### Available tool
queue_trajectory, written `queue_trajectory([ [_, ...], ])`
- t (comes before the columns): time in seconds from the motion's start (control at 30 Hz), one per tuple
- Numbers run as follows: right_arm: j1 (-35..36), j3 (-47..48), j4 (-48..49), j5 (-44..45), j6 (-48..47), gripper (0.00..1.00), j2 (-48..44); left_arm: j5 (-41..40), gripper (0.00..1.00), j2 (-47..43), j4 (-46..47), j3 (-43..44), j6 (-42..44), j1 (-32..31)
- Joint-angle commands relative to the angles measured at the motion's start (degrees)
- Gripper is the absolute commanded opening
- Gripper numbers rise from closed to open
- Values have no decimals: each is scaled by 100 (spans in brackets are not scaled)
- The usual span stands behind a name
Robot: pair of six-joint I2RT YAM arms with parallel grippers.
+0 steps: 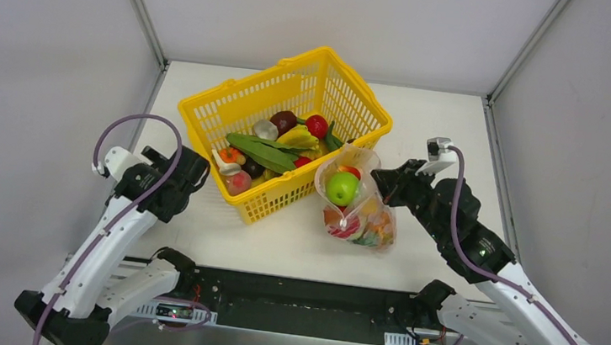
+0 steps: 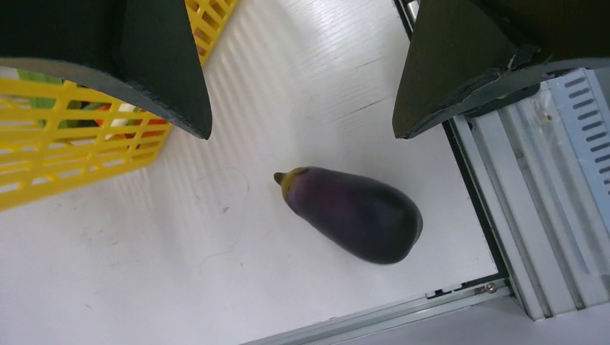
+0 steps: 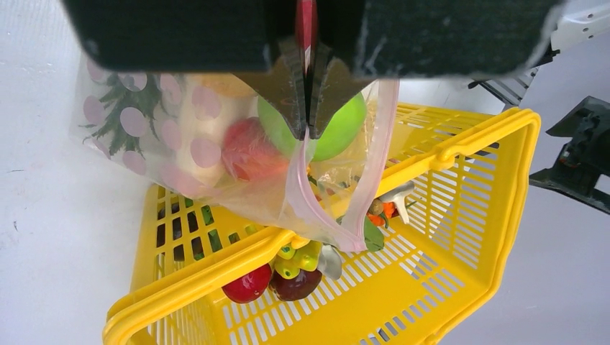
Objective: Place the food in the zip-top bag and seal the zipper
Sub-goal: Pick up the fake vegetable at the center of the board.
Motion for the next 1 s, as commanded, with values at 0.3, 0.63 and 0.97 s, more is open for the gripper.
queue_trajectory([
  [0.3, -41, 464, 24, -271, -51, 2, 223, 333, 99, 1311, 1794, -676, 116, 1856],
  [0.63, -50, 715, -92, -566, 150, 2, 689, 748, 99, 3267, 3849, -118, 649, 3199],
  [0.97, -71, 713, -221, -828, 428, 2, 1108, 1389, 99, 5235, 3866, 1638, 836, 3853],
])
